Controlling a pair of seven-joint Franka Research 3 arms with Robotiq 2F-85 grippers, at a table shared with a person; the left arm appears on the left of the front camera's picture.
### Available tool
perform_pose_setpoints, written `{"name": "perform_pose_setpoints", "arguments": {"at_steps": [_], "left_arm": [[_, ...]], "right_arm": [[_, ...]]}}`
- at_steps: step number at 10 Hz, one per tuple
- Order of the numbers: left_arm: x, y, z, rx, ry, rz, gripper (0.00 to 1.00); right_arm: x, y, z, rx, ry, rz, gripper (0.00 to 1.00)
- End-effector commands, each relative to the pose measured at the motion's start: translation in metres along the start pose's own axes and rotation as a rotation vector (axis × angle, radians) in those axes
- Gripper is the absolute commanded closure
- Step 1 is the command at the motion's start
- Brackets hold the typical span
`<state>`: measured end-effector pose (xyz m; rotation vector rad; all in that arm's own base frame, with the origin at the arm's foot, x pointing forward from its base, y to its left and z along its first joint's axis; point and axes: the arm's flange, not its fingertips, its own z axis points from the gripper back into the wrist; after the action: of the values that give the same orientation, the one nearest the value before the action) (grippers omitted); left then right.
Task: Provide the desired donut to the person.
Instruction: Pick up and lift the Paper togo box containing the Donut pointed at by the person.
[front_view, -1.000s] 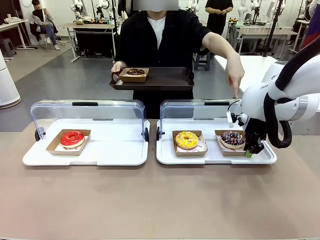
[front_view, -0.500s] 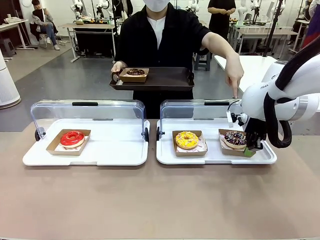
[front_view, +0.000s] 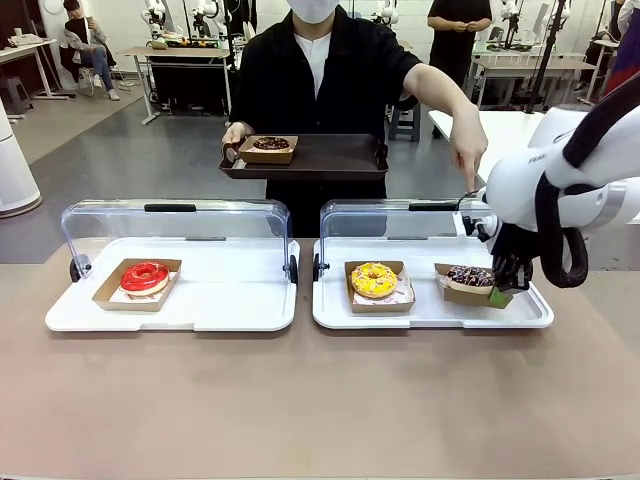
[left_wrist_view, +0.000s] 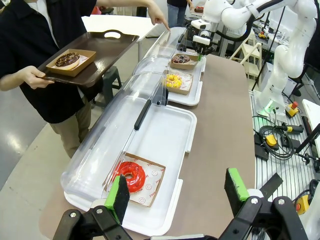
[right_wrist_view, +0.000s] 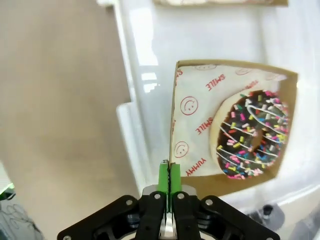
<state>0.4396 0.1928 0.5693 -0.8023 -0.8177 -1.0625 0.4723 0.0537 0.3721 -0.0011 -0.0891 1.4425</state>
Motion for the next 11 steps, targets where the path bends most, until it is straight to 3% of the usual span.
{"name": "perform_pose_setpoints", "arguments": {"at_steps": [1,4,7,9,11], "left_arm": [[0.001,-0.001,0.001,0.002,-0.002,-0.006,0.00],[0.001,-0.001,0.001,0.002,-0.002,-0.006,0.00],[0.001,-0.001,0.001,0.002,-0.002,-0.006,0.00],[0.001,-0.001,0.001,0.002,-0.002,-0.006,0.00],[0.001,-0.001,0.001,0.002,-0.002,-0.006,0.00]], "right_arm": [[0.006,0.038,0.050,-0.006,0.058,-0.017,1.00],[0.014,0.096,0.125,-0.026,0.081,0.021,1.00],[0.026,0.129,0.200,-0.030,0.083,0.067,1.00],[0.036,0.125,0.242,-0.006,0.118,0.095,1.00],[0.047,0.095,0.266,0.020,0.145,0.041,1.00]]}}
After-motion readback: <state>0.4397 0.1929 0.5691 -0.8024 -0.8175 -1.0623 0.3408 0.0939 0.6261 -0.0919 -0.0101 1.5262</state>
